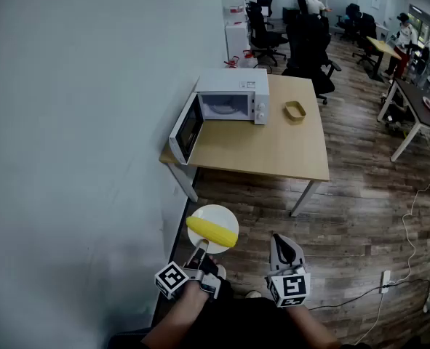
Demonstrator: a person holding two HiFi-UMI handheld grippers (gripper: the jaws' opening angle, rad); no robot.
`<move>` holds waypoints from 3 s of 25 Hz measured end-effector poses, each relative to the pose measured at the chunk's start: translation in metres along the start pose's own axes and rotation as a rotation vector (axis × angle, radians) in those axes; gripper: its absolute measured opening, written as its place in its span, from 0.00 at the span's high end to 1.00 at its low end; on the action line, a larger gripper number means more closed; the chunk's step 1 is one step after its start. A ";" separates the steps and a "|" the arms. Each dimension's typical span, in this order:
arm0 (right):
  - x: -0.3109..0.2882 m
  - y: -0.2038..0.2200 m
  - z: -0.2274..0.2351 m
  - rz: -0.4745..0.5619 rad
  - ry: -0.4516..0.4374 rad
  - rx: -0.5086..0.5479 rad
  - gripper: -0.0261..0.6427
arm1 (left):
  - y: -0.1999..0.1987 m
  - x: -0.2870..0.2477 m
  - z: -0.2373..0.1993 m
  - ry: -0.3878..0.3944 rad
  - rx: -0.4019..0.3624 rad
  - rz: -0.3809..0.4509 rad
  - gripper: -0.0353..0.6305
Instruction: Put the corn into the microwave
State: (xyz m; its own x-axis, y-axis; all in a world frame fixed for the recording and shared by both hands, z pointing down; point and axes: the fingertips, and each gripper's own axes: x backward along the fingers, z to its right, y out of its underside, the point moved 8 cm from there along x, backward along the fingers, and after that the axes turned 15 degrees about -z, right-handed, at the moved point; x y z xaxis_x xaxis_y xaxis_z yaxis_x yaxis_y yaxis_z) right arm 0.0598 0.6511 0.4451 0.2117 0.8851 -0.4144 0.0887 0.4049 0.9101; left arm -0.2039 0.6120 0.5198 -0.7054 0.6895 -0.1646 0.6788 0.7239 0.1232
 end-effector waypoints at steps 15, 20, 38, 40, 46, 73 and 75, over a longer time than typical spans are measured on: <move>-0.032 0.005 0.028 -0.020 0.000 -0.071 0.87 | -0.020 -0.036 -0.014 -0.031 -0.015 -0.021 0.90; -0.080 -0.008 0.034 -0.066 0.023 -0.097 0.87 | -0.059 -0.082 -0.025 -0.015 -0.035 -0.051 0.90; -0.274 -0.114 0.054 -0.048 0.117 -0.103 0.87 | -0.214 -0.226 -0.013 0.007 -0.054 -0.216 0.90; -0.289 -0.118 0.057 -0.044 0.126 -0.121 0.87 | -0.225 -0.237 -0.014 0.008 -0.054 -0.230 0.90; -0.319 -0.129 0.055 -0.027 0.157 -0.144 0.87 | -0.249 -0.262 -0.018 0.012 -0.059 -0.273 0.90; -0.518 -0.176 0.165 -0.089 0.035 -0.144 0.87 | -0.351 -0.463 -0.051 -0.053 -0.034 -0.173 0.90; -0.530 -0.178 0.173 -0.101 0.031 -0.151 0.87 | -0.357 -0.478 -0.055 -0.048 -0.026 -0.161 0.90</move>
State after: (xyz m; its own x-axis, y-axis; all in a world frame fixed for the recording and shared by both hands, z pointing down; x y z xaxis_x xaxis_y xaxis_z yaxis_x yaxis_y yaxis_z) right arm 0.0997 0.0700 0.5042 0.1793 0.8441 -0.5054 -0.0402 0.5195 0.8535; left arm -0.1204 0.0256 0.6086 -0.7937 0.5628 -0.2309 0.5518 0.8258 0.1163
